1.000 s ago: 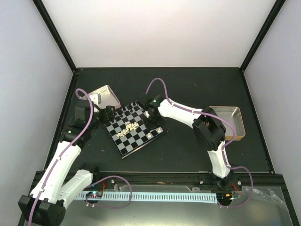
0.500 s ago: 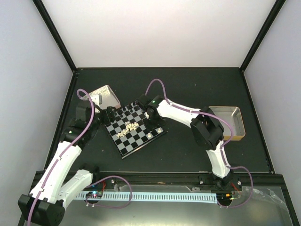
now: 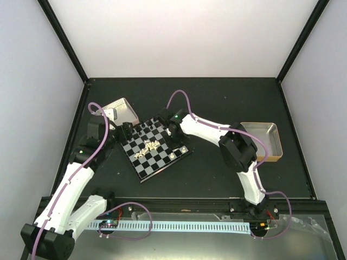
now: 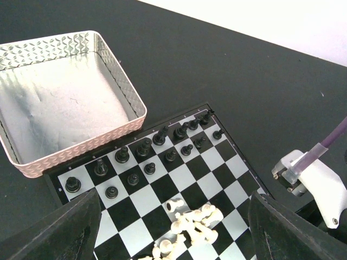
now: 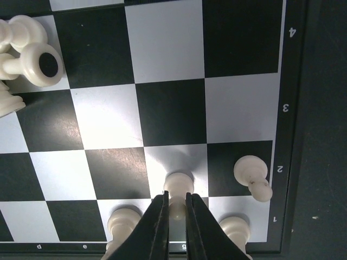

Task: Set up the chess pieces on the board
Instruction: Place the chess piece on the chessboard.

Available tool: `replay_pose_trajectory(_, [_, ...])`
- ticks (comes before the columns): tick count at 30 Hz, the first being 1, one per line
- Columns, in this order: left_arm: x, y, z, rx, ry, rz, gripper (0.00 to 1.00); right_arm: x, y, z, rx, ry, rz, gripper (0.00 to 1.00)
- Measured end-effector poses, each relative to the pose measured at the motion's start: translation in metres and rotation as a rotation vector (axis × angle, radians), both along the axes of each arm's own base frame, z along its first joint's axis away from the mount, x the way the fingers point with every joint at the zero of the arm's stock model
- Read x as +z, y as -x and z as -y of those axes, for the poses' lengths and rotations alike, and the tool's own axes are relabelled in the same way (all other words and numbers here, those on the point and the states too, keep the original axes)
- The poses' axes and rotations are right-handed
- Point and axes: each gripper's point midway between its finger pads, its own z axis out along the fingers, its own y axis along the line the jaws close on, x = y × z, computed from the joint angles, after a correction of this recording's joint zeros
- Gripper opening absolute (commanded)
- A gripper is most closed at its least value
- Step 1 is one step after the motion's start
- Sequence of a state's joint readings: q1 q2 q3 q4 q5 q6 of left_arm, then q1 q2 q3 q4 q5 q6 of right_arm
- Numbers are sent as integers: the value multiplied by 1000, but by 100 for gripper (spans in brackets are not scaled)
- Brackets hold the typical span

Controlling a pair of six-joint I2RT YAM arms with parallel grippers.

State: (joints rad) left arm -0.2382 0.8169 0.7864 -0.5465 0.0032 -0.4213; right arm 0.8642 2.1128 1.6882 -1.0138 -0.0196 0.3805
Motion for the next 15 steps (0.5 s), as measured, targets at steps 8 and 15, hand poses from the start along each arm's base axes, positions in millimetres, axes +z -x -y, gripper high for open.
replay_pose_trajectory(8, [0,0,0,1,0,0,77,1,-3,-4,1,-15,13,15])
replay_pose_trajectory(15, [-1,0,0,2,-1,-3,77,1,-5,-6,-18,-24,20,27])
